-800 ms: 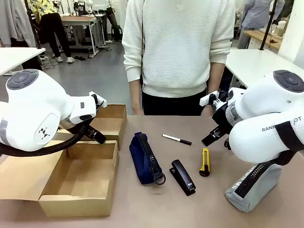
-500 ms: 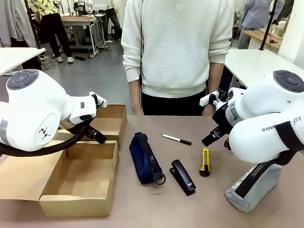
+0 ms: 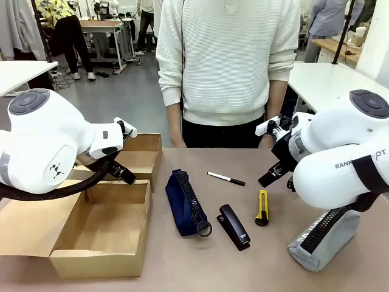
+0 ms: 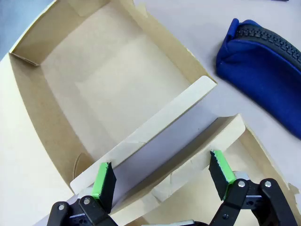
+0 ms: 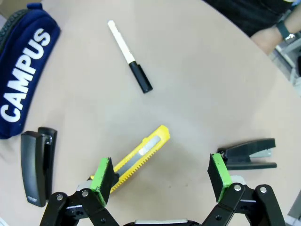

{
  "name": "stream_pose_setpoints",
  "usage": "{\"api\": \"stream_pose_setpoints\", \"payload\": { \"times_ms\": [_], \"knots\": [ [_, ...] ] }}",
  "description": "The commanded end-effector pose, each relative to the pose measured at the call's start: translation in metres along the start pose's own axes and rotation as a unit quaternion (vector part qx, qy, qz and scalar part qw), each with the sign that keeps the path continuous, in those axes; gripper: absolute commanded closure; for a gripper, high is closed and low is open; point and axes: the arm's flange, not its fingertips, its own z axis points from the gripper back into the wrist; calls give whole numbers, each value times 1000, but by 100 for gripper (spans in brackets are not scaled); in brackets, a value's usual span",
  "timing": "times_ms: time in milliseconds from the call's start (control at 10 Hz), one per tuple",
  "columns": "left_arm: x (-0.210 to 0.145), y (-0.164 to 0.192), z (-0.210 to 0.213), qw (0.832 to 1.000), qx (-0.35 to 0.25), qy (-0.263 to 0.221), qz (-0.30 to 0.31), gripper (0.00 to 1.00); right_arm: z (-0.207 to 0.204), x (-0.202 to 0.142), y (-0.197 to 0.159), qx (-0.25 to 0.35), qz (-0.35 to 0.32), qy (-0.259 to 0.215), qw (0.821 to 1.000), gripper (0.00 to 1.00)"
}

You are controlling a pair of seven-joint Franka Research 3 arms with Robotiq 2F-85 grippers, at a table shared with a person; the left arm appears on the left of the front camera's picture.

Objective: Place items inside the box.
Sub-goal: Pick up a Pencil pouch or Stapler and place it inside the Mailer Box closest to the robot.

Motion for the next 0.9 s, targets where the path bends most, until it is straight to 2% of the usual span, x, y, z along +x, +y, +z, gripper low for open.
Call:
{"api": "stream_pose_setpoints", "payload": {
  "times_ms": [0,800],
  "knots": [
    [0,0,0,1000,0,0,0,0,0,0,0,0,0,0,1000,0],
    [0,0,0,1000,0,0,0,0,0,0,0,0,0,0,1000,0]
  ]
}}
